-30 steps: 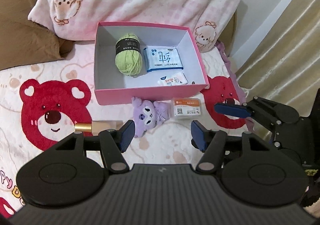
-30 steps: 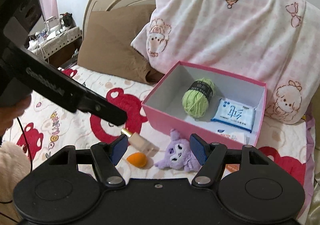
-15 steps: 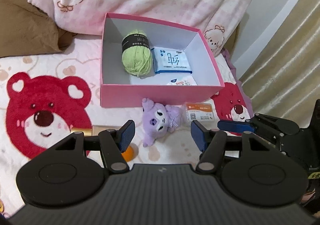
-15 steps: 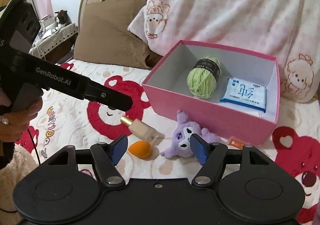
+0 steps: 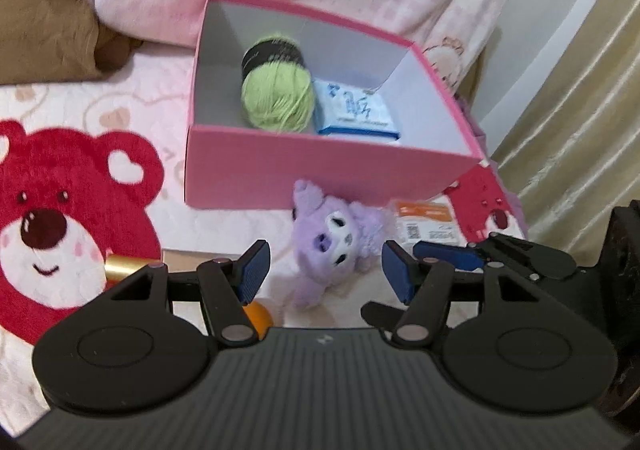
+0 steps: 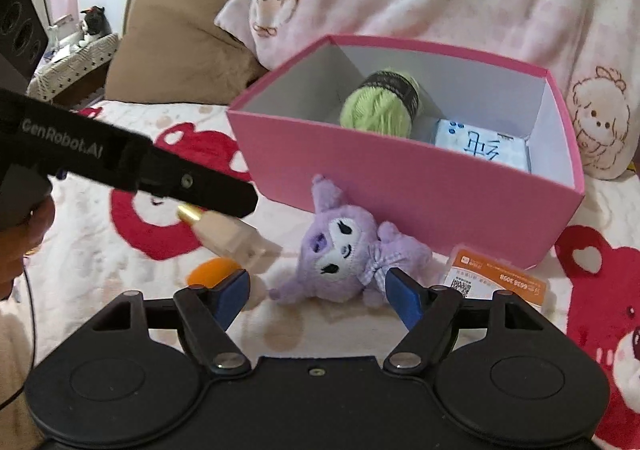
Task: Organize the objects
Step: 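Reach the left tool to the purple plush toy, then close the left tool on the plush toy's head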
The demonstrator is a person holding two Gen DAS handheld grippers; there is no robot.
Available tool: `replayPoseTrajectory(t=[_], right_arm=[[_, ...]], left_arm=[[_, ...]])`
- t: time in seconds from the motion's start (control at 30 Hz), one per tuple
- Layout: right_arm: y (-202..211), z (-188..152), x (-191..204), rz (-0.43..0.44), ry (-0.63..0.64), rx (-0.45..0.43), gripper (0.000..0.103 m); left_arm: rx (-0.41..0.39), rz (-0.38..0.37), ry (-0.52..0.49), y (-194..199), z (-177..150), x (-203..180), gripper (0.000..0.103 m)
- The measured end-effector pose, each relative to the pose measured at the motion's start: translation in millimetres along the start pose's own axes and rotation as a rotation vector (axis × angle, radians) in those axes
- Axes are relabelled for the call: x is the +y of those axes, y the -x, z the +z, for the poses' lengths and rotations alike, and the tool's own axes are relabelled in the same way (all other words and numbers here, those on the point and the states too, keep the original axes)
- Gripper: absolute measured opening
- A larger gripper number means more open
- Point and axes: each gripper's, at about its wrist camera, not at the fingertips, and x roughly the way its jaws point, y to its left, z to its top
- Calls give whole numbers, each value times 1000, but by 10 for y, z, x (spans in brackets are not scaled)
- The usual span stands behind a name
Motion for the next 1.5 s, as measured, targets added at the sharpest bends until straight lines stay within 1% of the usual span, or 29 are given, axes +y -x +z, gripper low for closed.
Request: replayPoseTrajectory(t=[0.07,0.13,0.23,0.33,0.4,0.53,0.6,0.63,0.67,0.7,0.73,0.9,0.97,1.1,1.2,1.3,1.43,1.5], right_arm=[[-75,-23,-45,5,-10,2,82],[-152,-41,-74,-14,-2,3,86],[-261,-46,-64,-45,47,16,87],[-376,-31,-60,-45,74,43,89],[-453,-31,-56,-51,85,60,90],[-609,-54,-113,-72,56,98,92],[-649,-66,-134,-60,41,92,95],[-657,-67,-124,-59,45,85,97],[-668,-70,-114,-61,50,83,99],[-686,-70,-107,-64,55,80,99],[-691,-71,-100,-62,55,74,99],[-551,-74,-88,-26,39,56,100],[-475,-75,-76,-4,35,64,100],[-316,-103,-87,56,-23,89,100],[-299,-156,-116,120,-72,118,100],[-355,-209,-122,95,-64,122,99],[-467,-254,-163,61,-80,111,99],[-539,-269,-195,75,-101,121,99]], left_arm=[[6,-12,25,-106,-34,46,60],[1,-28,34,-213,-73,77,59],[1,-9,15,-383,-122,63,58],[-4,-7,1,-527,-150,17,58],[1,20,-13,-630,-158,-24,58],[3,81,-43,-804,-196,-48,57],[0,62,-11,-853,-222,-1,56],[-2,45,12,-858,-226,33,55],[-2,24,34,-862,-225,64,49],[2,-1,53,-867,-218,92,39],[10,-32,71,-866,-209,116,37],[26,-49,106,-809,-200,124,36],[43,-52,126,-771,-206,116,36],[111,-69,197,-706,-239,132,36],[154,-46,200,-699,-265,117,37],[156,-21,187,-733,-306,93,39],[124,7,165,-757,-332,69,40],[114,8,169,-758,-333,76,40]])
